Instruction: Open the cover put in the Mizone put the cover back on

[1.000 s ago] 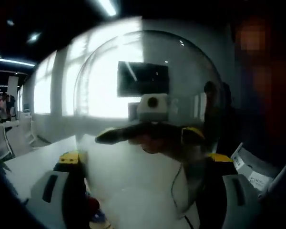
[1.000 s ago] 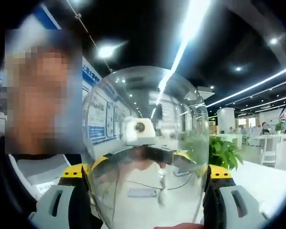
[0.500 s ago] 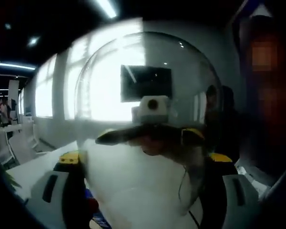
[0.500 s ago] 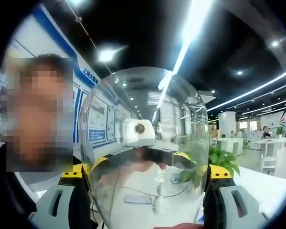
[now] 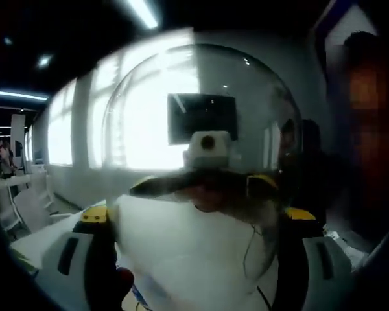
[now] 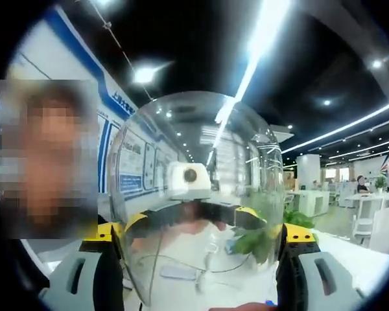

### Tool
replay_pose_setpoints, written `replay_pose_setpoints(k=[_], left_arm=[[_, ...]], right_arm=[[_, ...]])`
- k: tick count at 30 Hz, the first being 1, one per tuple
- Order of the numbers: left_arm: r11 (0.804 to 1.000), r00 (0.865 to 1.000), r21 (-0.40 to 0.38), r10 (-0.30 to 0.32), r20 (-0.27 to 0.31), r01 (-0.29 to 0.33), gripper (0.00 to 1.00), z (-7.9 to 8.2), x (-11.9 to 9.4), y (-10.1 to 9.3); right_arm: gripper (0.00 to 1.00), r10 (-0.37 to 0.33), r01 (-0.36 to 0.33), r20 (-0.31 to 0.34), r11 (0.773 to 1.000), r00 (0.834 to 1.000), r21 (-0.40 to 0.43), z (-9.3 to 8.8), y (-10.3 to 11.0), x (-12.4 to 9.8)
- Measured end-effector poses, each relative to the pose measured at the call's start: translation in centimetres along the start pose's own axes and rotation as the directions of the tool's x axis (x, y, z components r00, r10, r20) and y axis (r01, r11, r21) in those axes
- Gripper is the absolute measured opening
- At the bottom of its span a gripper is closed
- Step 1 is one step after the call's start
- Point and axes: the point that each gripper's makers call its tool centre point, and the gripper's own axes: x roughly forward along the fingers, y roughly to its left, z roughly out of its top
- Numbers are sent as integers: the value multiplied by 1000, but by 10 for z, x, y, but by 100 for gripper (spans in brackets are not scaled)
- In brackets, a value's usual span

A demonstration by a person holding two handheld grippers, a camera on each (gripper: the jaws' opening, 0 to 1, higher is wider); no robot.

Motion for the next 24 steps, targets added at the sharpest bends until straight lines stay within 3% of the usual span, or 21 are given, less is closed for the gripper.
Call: replay_pose_setpoints(k=[5, 13, 24], left_arm=[[1000, 1000, -15, -2, 11, 2, 87, 2, 3, 13], [1000, 1000, -14, -17, 3, 17, 87, -10, 7, 35], [998, 1000, -66, -26, -14, 25, 87, -43, 14, 62]], right_arm=[[91, -5, 5, 15, 1000, 1000, 15, 2, -14, 0], [91, -17, 17, -8, 1000, 1000, 12, -8, -37, -1], [91, -31, 31, -6, 997, 1000, 65, -44, -64, -2]])
